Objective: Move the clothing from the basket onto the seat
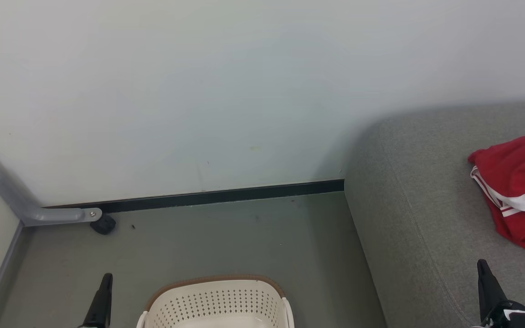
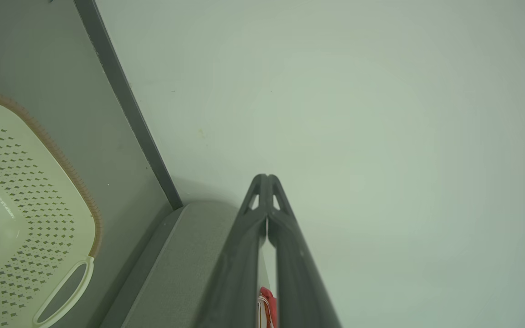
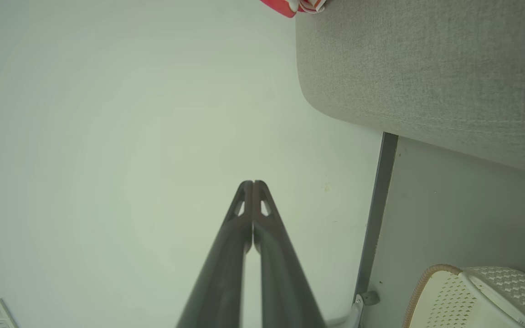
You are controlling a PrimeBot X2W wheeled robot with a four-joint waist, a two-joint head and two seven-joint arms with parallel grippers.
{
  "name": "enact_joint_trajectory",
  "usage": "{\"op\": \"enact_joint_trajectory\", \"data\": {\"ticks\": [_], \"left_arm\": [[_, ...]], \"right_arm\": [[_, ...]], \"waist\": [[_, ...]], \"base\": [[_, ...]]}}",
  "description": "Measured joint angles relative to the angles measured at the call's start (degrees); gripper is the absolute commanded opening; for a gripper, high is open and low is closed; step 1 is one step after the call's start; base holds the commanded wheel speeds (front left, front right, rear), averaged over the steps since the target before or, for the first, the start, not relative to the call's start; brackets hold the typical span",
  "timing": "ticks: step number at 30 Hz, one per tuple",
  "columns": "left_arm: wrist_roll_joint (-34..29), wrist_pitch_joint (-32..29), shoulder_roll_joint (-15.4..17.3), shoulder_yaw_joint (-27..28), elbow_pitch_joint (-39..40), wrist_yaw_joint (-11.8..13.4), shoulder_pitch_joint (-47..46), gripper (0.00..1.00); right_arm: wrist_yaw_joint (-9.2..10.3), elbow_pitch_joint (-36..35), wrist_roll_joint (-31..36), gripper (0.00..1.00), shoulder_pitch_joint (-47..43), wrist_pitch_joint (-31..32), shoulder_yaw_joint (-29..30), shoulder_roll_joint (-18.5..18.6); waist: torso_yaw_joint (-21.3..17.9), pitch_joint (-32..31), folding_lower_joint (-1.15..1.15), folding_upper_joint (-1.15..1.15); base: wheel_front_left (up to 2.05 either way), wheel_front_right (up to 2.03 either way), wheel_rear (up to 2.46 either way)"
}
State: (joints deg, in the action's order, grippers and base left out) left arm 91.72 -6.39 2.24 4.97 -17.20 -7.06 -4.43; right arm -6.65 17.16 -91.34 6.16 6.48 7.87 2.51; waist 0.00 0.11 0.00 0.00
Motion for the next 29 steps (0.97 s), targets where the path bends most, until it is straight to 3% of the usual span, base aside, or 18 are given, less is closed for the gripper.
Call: {"op": "enact_joint_trajectory", "data": {"ticks": [29], "left_arm": [[0.0, 0.0, 0.0, 0.0, 0.0, 0.0, 0.0, 0.00]], "right_arm": [[-0.01, 0.0, 0.0, 0.00, 0.0, 0.0, 0.0, 0.0]], "waist": [[0.0, 0.0, 0.00, 0.00]], "base": [[0.00, 0.00, 0.00]]}}
